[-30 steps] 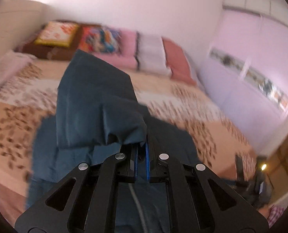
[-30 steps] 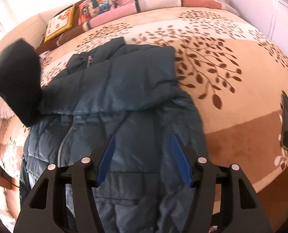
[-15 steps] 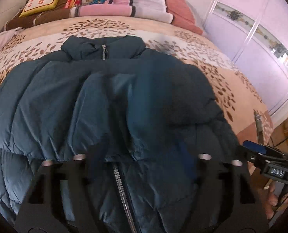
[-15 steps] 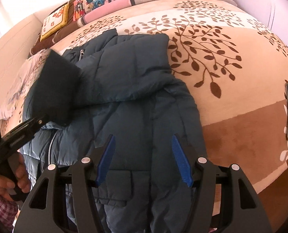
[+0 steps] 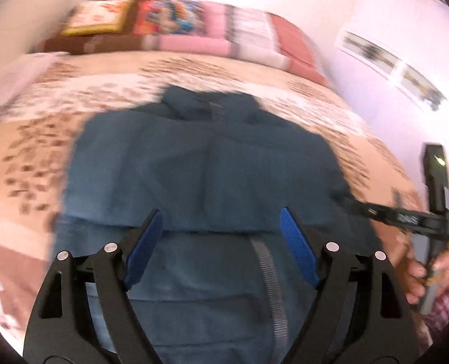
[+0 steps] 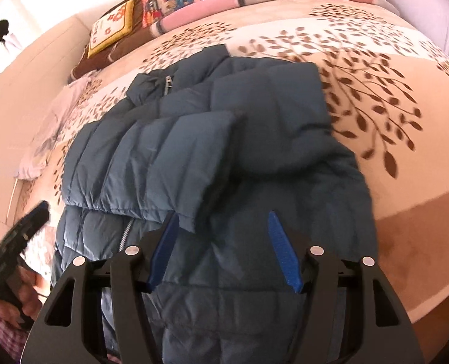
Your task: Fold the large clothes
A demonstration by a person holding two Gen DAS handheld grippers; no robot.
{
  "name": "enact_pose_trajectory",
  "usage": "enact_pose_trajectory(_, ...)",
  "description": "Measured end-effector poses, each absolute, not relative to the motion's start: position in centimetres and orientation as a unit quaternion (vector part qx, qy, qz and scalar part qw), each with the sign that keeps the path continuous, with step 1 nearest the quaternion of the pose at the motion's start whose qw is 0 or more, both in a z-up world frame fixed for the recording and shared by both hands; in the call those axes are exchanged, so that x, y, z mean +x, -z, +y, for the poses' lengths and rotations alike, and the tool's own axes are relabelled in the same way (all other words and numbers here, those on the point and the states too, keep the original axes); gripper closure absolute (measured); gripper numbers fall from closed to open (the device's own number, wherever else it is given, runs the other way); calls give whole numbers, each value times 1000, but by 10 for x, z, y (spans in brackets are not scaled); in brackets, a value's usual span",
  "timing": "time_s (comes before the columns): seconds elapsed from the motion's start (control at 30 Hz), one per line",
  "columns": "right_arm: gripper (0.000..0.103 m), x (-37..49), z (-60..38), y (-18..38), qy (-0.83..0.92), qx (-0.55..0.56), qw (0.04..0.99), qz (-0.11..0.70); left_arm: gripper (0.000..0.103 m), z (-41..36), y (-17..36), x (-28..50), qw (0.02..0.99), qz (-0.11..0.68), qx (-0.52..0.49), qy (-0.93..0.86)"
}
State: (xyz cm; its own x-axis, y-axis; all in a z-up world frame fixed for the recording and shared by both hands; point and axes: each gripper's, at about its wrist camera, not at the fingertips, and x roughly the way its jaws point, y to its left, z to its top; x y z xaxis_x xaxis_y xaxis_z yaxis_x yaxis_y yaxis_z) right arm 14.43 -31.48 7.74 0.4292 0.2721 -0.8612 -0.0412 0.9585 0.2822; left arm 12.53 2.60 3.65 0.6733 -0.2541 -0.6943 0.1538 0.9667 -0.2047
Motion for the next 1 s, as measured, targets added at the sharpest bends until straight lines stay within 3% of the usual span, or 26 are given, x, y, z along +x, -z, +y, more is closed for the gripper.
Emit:
enact_pose_trajectory(0.23,41,176,-278,-53,-72,81,826,553,24,84,-22,165,914,398,-63,-36)
enact_pose_trajectory(0.47,42,194,-267,-32,-56,75,816,570,25,89,11,198,898,432,-50,-65)
enact_pose_trajectory(0.53,49,197,-267,-28,-55,76,815,572,25,85,19,202,893,443,-46,-62)
enact_pose_trajectory(0.7,80,198,-270,-26,-57,80,819,566,25,76,33,207,887,456,-37,-62)
enact_pose_trajectory(0.8,88,195,-273,-30,-56,81,825,557,25,73,33,207,886,458,-38,-59)
enact_pose_trajectory(1.0,89,189,-283,-31,-47,95,828,550,25,66,33,207,885,461,-35,-47)
